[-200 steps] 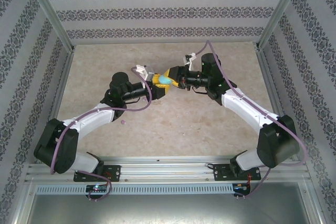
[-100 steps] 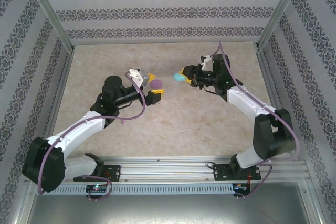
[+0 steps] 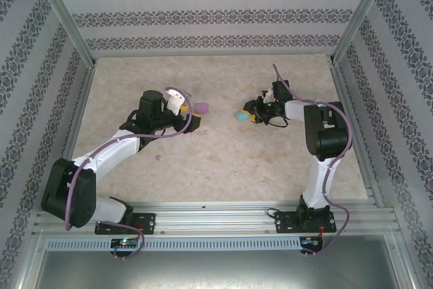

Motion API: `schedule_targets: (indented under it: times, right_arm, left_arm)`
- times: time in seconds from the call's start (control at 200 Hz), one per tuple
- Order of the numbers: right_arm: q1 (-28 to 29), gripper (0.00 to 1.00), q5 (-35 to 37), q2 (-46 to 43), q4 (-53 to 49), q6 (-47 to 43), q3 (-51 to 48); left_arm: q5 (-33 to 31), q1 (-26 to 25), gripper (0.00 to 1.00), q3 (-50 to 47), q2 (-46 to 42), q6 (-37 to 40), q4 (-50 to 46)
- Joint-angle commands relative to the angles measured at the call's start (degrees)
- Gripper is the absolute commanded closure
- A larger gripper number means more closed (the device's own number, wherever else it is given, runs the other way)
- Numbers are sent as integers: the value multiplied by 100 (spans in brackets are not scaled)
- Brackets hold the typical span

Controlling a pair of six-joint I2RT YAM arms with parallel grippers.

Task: Insert the wireless bluetooth earbuds into the charging case

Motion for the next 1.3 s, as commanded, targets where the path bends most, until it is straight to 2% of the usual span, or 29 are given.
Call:
schedule_targets:
  times: [0.0,0.235,0.35,0.54,0.724,0.839,1.059,1.294]
  right_arm:
    - [-33,67,209,-4,-660,-743,311]
    - [-36,59,703,-67,-1483,-1276,433]
    - [-37,55,935,-190,-1842,-1483,534]
    - [-32,51,1403,-596,-2451,-1802,702]
    - [-40,48,1919,-1167,-3019,-2114,717]
    - [-41,47,2037,-1498,-3173,-2230,626]
    - [-36,47,1880,-1890,-2914,-2007,266]
    - [87,46,1797,-1922,-2839,-1916,282]
  left_arm:
    - [-22,115,25,435,345,594,-502]
    - [15,226,26,1113,1197,1116,-789]
    - [58,233,26,1504,1612,1710,-1106]
    - [349,239,24,2362,2315,3157,-2240]
    - [308,247,21,3295,3140,3996,-3217]
    - [218,255,21,3908,3676,4149,-3695]
    - [141,261,22,5308,4746,3780,-4805]
    - [6,261,22,5750,5275,3797,-5065]
